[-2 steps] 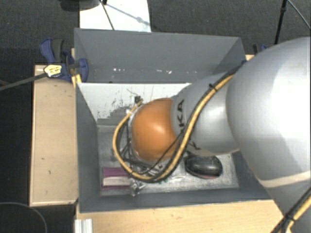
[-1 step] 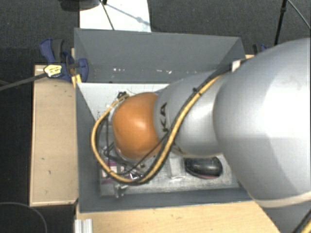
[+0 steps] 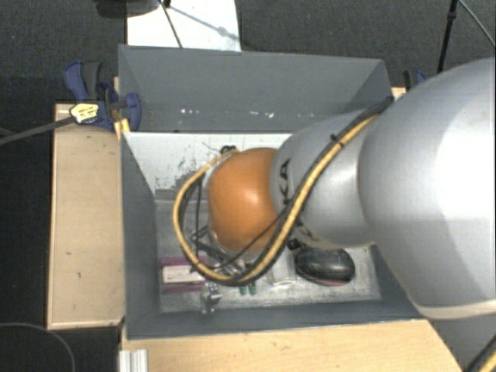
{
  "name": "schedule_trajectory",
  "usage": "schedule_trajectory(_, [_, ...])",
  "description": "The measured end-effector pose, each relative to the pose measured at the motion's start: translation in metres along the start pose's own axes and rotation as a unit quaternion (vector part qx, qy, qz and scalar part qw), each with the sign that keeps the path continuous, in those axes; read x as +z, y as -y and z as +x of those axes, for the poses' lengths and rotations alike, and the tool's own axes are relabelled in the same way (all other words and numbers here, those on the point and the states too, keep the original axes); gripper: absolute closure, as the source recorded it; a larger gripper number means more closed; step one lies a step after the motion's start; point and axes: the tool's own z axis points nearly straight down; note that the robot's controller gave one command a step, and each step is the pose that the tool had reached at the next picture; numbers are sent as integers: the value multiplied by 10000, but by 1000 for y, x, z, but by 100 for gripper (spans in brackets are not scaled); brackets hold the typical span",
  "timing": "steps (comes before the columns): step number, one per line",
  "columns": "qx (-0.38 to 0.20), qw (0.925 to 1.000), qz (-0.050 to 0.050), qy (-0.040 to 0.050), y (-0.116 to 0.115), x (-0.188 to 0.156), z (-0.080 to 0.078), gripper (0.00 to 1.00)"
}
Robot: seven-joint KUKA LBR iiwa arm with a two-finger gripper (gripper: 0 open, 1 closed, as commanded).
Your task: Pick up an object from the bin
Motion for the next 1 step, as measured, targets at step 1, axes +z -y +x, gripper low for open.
schedule_trajectory(1, [-235,9997,-17,32,-45,32,-13,0])
